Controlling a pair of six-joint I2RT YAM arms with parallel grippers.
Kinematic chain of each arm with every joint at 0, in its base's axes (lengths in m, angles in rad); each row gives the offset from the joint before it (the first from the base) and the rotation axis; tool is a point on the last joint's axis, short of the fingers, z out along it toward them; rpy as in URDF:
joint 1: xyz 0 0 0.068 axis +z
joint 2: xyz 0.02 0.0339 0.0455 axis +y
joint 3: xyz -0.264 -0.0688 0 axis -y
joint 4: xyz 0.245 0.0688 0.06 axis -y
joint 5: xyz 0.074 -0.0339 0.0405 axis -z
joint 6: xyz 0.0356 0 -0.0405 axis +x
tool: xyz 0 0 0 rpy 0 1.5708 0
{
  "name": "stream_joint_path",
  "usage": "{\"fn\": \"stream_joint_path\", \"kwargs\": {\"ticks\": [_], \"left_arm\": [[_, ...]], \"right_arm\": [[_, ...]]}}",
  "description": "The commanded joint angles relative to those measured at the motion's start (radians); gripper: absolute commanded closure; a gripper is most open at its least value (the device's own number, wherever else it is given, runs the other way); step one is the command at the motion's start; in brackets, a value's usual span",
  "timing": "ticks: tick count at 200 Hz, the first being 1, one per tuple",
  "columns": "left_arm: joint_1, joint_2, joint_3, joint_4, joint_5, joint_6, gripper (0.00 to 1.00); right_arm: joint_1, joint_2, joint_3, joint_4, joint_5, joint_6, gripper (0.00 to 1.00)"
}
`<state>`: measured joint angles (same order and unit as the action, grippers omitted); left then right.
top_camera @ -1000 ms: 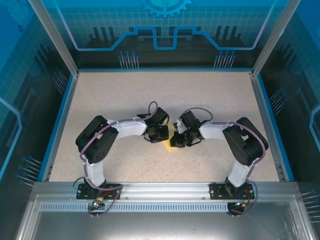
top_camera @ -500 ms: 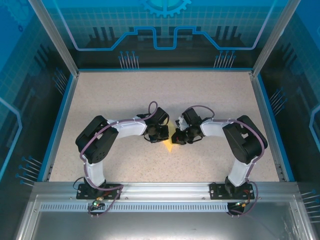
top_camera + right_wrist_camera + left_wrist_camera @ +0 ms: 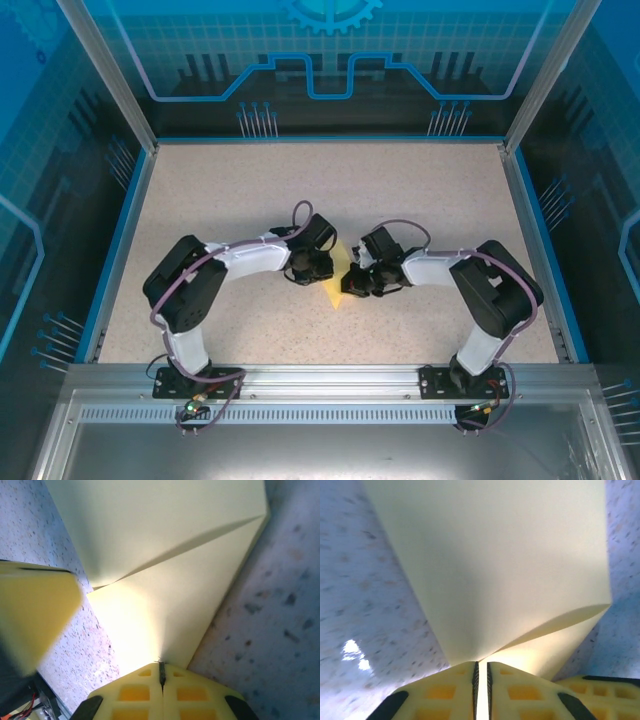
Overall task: Fold a paper plane with a square sheet of paper (pick it up from the middle)
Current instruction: Third fold the triangle at the center of the table.
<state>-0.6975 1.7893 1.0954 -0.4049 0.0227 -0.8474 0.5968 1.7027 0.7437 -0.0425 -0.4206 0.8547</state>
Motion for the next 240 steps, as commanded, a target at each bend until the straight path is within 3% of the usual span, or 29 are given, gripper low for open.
{"fn": "stream_joint_path", "kwargs": {"ticks": [1, 47, 85, 107, 240], "left_arm": [[-0.001, -0.128, -0.048, -0.038, -0.079, -0.082, 0.8], [-0.017, -0.311, -0.25, 0.101, -0.045, -0.195, 0.81], [-0.051, -0.382, -0.372, 0.226, 0.011, -0.277, 0.93], [-0.063, -0.367, -0.418, 0.309, 0.058, -0.309, 1.0], [-0.11, -0.196, -0.391, 0.349, 0.115, -0.325, 1.0]], "right_arm": [[0.04, -0.018, -0.02, -0.01, 0.045, 0.122, 1.0], [0.061, 0.05, 0.027, 0.018, 0.03, 0.154, 1.0], [0.062, 0.093, 0.032, 0.061, 0.01, 0.179, 1.0], [0.063, 0.097, 0.031, 0.068, 0.008, 0.182, 1.0], [0.062, 0.029, 0.054, 0.083, -0.028, 0.094, 1.0]]}}
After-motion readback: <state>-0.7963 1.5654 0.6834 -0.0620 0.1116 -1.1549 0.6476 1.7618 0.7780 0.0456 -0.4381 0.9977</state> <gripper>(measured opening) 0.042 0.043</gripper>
